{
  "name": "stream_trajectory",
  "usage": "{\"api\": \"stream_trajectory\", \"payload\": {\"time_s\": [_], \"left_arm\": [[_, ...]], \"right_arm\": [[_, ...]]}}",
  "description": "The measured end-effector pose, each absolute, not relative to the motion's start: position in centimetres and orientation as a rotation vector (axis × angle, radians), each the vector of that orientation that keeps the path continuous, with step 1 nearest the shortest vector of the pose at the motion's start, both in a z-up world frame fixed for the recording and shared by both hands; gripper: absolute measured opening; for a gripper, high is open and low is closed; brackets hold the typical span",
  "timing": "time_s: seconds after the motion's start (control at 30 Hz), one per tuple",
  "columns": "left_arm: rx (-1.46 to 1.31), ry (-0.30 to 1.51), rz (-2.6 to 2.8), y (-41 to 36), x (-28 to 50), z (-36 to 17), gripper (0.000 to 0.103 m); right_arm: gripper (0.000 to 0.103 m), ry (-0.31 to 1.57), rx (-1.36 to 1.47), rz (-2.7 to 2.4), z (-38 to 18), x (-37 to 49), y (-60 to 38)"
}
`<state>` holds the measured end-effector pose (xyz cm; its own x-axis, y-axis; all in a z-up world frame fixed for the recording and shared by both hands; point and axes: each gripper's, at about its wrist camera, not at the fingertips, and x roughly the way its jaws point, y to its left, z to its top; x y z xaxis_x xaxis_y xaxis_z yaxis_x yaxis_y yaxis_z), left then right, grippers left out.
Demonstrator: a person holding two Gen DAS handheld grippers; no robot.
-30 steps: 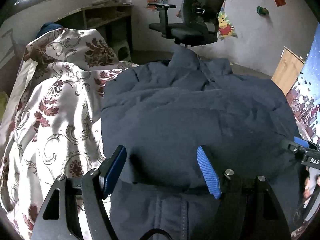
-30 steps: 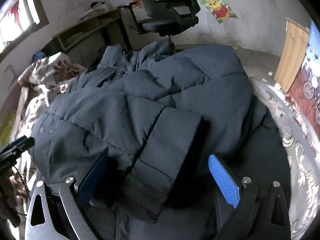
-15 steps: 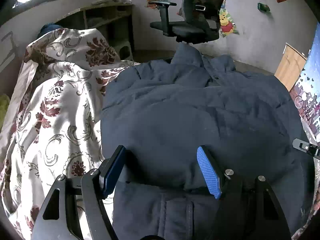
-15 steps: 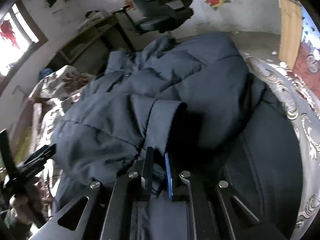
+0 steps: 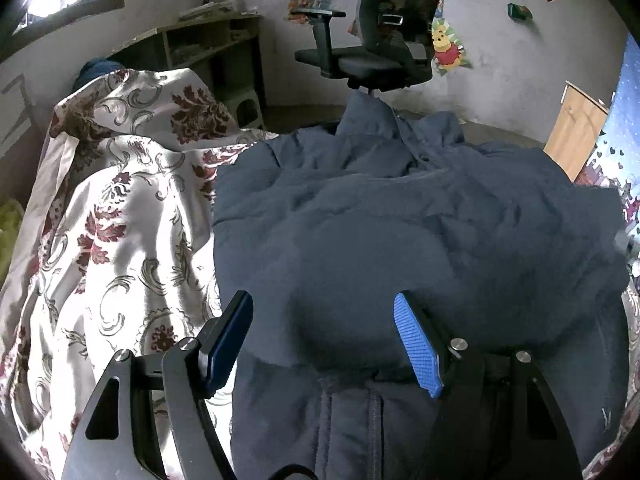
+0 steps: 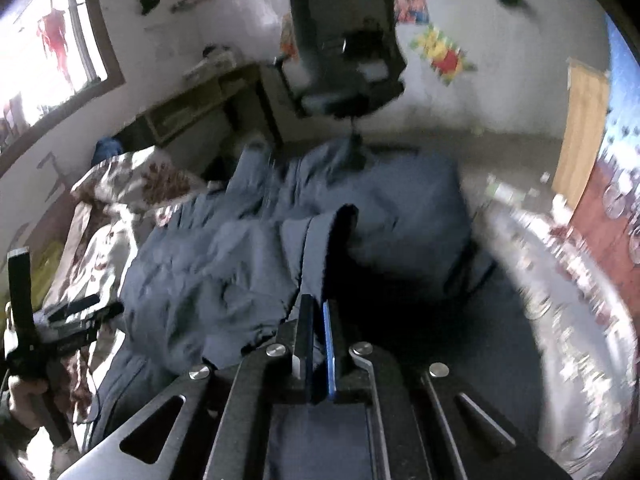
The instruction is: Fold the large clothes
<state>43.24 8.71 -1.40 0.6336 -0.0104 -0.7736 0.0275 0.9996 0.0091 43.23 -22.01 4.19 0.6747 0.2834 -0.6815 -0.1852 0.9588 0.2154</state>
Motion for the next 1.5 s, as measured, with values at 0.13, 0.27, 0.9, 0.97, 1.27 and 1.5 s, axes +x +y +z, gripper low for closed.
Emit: {"api": "stream_trajectory", "payload": {"time_s": [0.13,0.27,0.9,0.97,1.27,1.5], "left_arm": [[0.027,0.875,-0.018,8.9,43.3,-1.3,0.067],[0.035,0.881,-0.016,8.6,44.0,-1.6,0.067],[0.053,0.962,-0.138,6.7,47.5,-5.3,0.068],[0.056,0.962,-0.140,6.8,47.7,-5.8,0.073],[0.075,0.934,-0.106,6.8,46.9,-6.0,0.078],[0.022,0.923,-0.147,8.1,45.2,-2.3,0.078]], "right_arm": [[0.005,0.755,0.113,0.212,5.2,44.2,-22.9],[0.007,0.860,0.031,0.156,2.9,46.1,-22.3],[0.050,0.868,-0.218,0.206,-2.1,47.9,-16.1],[0.050,0.865,-0.232,0.203,-2.7,47.9,-16.1],[0.054,0.836,-0.163,0.229,-2.5,46.7,-17.0],[0.076,0.784,-0.060,0.268,3.2,44.4,-17.3]]}}
